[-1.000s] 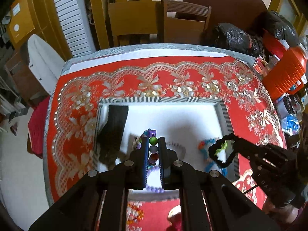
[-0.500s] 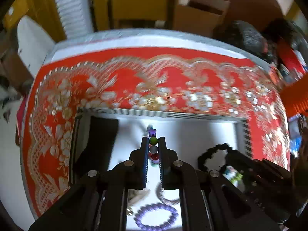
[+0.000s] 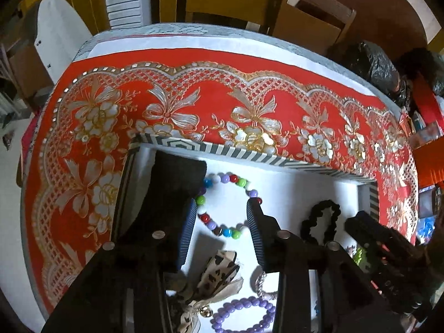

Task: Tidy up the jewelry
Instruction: 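Open both grippers to drop the bracelet and scrunchie into the tray, then withdraw both grippers from the tray toward the remaining jewelry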

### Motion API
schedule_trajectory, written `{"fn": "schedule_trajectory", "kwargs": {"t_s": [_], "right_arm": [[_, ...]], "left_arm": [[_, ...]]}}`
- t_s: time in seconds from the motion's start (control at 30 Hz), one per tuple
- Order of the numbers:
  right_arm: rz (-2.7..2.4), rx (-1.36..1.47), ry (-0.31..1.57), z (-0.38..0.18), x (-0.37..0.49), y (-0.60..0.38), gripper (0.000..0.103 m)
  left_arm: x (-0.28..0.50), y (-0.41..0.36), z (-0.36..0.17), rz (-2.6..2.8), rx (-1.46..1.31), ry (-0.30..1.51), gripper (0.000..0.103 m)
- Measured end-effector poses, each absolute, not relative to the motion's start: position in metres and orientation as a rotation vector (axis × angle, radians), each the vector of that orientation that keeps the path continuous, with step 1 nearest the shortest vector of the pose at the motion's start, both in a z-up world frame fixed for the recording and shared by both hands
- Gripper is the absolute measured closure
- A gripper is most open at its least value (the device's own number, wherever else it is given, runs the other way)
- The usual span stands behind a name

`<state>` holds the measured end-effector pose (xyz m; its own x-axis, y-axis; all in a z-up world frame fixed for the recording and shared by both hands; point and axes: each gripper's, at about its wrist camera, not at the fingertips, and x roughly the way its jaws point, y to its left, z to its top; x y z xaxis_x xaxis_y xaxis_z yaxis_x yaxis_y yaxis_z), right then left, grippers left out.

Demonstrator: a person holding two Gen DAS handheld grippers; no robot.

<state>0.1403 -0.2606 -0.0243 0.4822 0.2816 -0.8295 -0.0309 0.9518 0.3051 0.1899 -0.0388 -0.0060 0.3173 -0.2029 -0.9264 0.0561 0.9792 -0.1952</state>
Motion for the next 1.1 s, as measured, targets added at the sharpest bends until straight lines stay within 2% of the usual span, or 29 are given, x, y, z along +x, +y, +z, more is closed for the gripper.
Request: {"fn": "schedule_trajectory", "kwargs": {"t_s": [0.2,0.4,0.77,1.1], "right_arm": [[0.202,0.254,1.034,-0.007,0.117,-0.261,0.061],[0.214,0.254,1.006,0.013,0.081,-0.262,0.054],[0.251,0.175,0.967,0.046,-0.001,-0.257,0.049],[0.291,0.128,0.973,0.05,-0.058,-0.252,0.047]], "left_arm": [[0.169,-0.045,0.009,-0.151,-0.06,1.206,0.085],[0.139,-0.046,0.026,-0.146,-0.036,1.185,0.085],[0.063,-0.049,0.046,-0.135,0.007,1.139,0.085],[-0.001,-0.044,0.048,-0.099,0.004,1.111,0.085]]}}
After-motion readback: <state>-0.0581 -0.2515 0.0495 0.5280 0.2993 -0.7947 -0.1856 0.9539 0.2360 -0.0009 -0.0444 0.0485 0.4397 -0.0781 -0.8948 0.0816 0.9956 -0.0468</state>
